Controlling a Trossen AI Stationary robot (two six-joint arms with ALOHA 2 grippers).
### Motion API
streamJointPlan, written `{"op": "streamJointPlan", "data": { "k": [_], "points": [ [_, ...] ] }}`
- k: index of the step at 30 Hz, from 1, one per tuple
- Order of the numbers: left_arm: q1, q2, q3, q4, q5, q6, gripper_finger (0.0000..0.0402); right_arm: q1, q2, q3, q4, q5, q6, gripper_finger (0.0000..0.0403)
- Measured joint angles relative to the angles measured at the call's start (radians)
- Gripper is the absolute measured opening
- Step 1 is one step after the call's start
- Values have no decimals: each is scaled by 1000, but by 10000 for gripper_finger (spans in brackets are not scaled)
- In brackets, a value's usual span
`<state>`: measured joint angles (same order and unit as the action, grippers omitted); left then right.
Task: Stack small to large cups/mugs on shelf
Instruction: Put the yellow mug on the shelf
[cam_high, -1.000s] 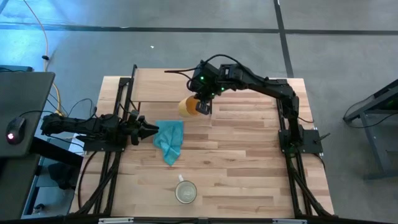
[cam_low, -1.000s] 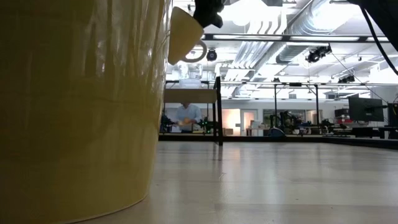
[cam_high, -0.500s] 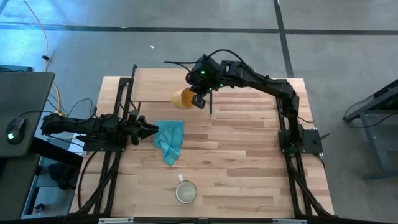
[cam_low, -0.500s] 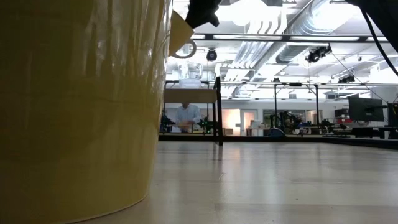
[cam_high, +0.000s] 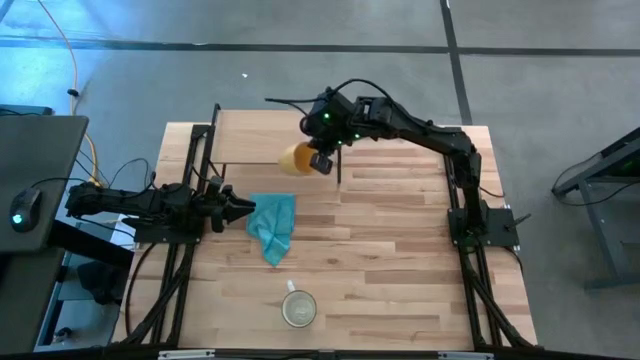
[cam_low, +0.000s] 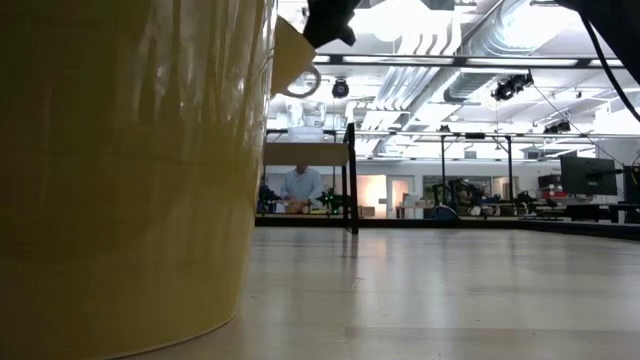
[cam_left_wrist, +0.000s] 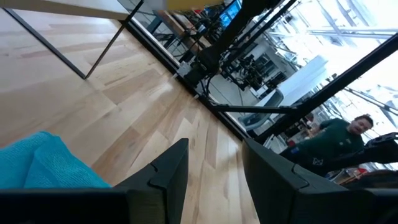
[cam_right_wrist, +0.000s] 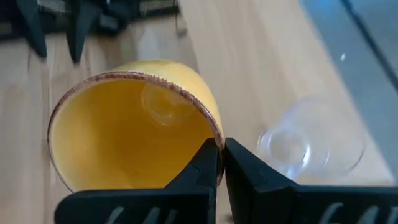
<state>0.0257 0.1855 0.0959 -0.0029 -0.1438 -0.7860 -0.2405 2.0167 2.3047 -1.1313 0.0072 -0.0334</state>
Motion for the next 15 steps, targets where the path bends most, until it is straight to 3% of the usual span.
{"op": "streamJointPlan", "data": {
  "k": [8,15],
  "points": [
    [0,0,0,0,4,0,138,56,1,-18,-171,-8,24,0],
    [0,0,0,0,4,0,138,110,0,-100,-189,-57,65,0]
  ]
}}
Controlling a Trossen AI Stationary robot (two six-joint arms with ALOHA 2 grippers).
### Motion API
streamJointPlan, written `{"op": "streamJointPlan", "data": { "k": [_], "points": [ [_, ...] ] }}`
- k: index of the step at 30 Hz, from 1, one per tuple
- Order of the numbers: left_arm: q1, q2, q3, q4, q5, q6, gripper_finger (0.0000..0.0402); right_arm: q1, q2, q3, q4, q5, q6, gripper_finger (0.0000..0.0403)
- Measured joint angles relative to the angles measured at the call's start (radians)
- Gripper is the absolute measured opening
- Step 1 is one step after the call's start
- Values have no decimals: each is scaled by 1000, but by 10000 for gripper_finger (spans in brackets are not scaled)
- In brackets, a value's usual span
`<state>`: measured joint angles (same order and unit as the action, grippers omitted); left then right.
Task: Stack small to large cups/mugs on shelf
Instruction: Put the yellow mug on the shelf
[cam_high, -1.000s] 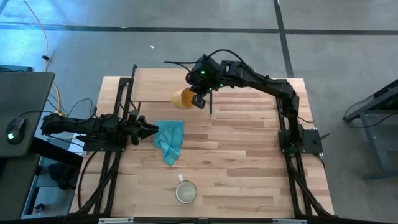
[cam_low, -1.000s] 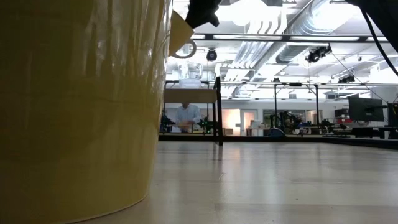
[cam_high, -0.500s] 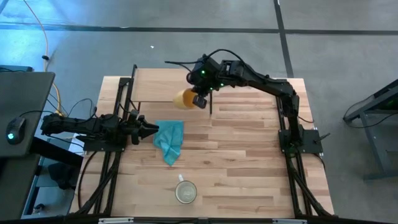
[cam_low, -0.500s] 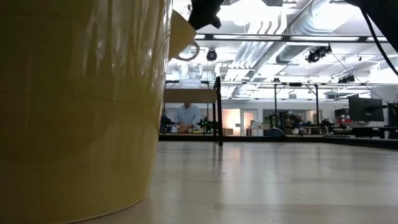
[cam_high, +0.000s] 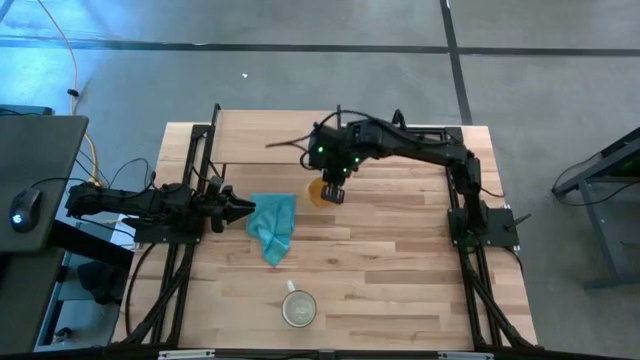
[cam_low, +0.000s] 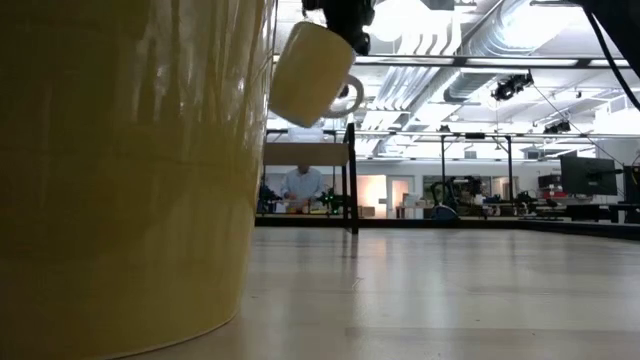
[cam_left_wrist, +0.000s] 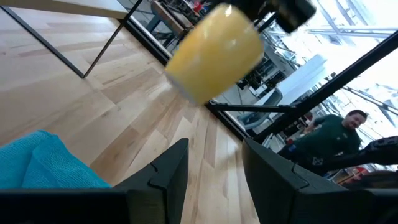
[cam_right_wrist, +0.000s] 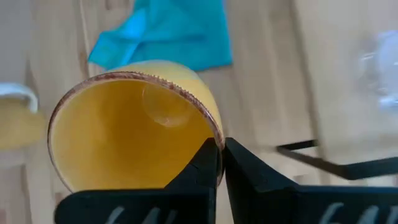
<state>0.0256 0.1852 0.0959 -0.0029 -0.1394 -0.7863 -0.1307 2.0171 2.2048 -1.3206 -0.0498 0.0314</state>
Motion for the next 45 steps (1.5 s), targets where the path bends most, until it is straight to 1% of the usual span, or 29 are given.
{"op": "streamJointPlan", "data": {
  "k": [5,11,18,27,34,45],
  "points": [
    [0,0,0,0,0,0,138,40,0,-89,13,-31,40,0],
    [0,0,0,-9,0,0,138,81,0,-188,91,-63,84,0],
    [0,0,0,-11,0,-4,138,111,1,-255,144,-68,129,0],
    [0,0,0,-16,1,-4,138,127,1,-260,171,-70,164,0],
    [0,0,0,-15,1,-4,138,144,61,-260,139,-84,171,0],
    [0,0,0,-23,1,-4,138,159,110,-260,121,-92,182,0]
  ]
}}
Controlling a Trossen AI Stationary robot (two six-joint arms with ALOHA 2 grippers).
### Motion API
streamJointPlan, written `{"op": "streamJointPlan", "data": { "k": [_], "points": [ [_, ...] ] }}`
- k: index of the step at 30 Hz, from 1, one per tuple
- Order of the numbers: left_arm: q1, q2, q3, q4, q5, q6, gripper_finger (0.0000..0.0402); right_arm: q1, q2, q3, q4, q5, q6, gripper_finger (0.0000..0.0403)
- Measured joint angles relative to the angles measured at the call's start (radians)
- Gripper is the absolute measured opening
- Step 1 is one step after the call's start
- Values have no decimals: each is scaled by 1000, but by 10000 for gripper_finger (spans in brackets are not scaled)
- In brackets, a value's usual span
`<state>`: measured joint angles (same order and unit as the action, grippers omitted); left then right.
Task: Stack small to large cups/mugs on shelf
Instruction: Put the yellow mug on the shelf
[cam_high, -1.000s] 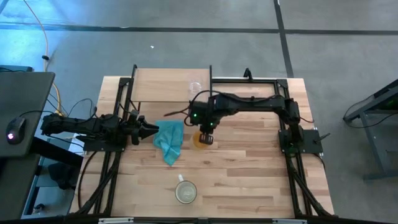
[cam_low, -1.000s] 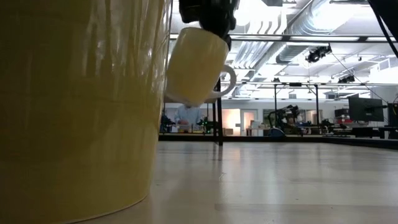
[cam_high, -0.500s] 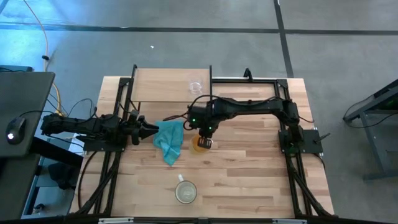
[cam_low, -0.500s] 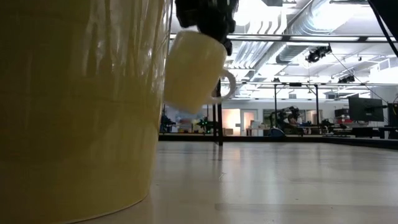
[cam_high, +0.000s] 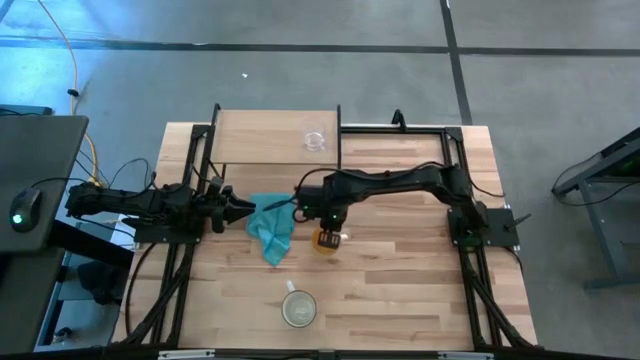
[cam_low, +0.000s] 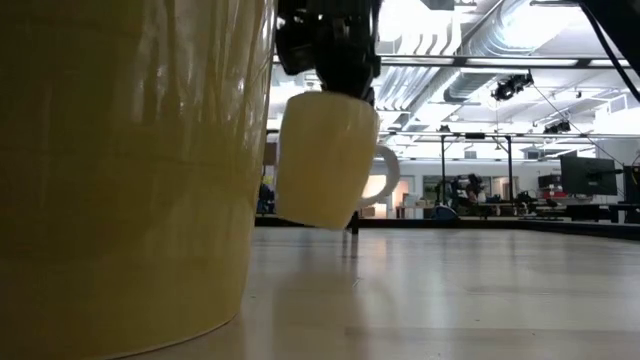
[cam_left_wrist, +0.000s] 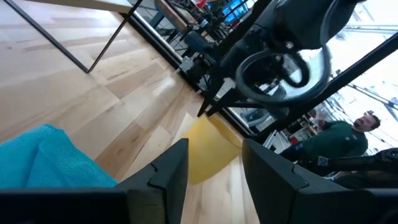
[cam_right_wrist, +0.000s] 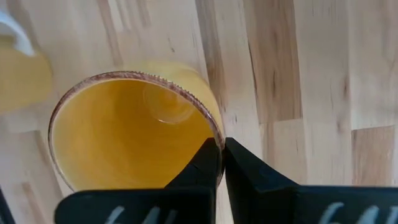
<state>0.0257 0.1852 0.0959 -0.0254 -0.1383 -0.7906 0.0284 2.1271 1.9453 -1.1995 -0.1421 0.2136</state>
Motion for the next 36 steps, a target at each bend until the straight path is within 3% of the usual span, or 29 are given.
{"op": "streamJointPlan", "data": {
  "k": [36],
  "points": [
    [0,0,0,0,8,0,138,9,40,3,-46,14,40,0]
  ]
}}
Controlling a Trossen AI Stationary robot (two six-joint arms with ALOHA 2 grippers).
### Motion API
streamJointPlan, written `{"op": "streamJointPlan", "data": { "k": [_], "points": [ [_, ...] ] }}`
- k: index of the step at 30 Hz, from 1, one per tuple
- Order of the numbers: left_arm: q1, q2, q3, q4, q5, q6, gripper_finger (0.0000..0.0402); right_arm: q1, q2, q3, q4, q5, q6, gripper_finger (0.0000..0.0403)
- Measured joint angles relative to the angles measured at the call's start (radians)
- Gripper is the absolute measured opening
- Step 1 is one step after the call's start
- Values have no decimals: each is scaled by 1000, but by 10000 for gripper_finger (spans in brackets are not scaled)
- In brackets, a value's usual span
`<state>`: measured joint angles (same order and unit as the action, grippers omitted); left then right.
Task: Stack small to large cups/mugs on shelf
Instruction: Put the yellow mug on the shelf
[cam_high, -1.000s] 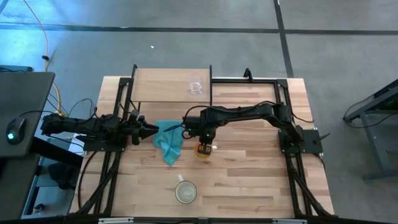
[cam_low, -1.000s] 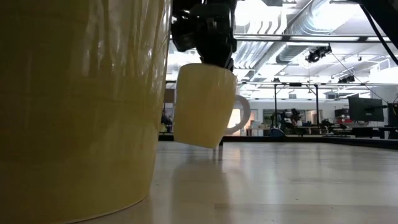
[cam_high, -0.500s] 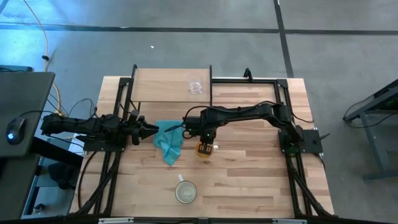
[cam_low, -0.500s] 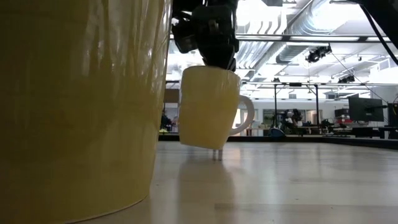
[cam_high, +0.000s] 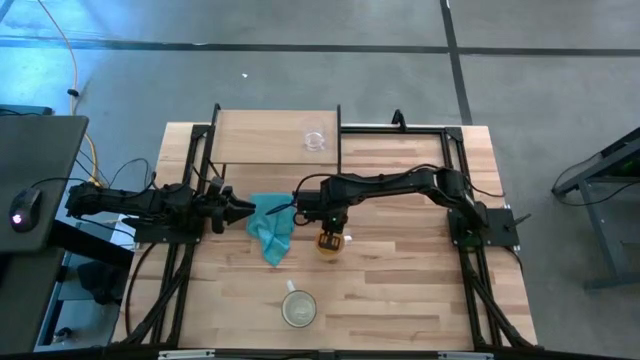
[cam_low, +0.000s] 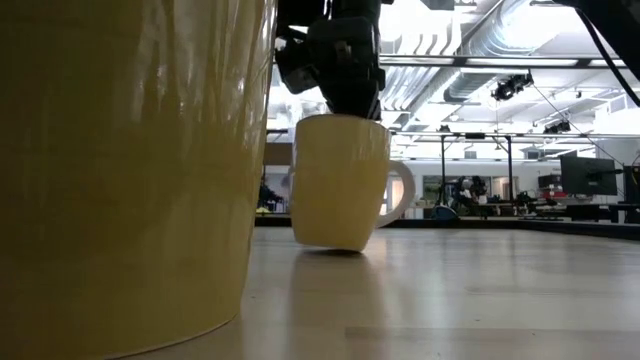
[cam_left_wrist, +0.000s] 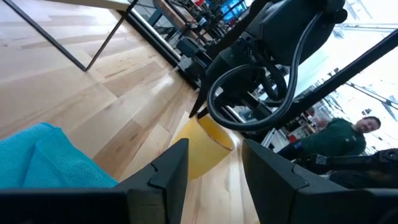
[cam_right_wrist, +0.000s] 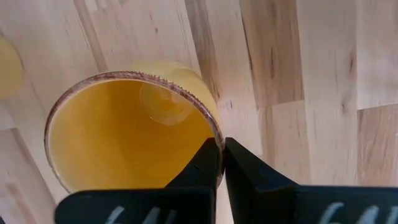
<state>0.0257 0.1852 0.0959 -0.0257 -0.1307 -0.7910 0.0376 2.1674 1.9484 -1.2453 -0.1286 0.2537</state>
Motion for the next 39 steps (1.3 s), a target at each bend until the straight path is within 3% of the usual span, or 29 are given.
{"op": "streamJointPlan", "data": {
  "k": [8,19,39],
  "points": [
    [0,0,0,0,0,0,138,0,2,3,3,-29,9,3],
    [0,0,0,-1,0,0,138,1,4,3,24,-58,12,68],
    [0,0,0,-1,24,0,138,0,-2,3,36,-74,2,71]
  ]
}}
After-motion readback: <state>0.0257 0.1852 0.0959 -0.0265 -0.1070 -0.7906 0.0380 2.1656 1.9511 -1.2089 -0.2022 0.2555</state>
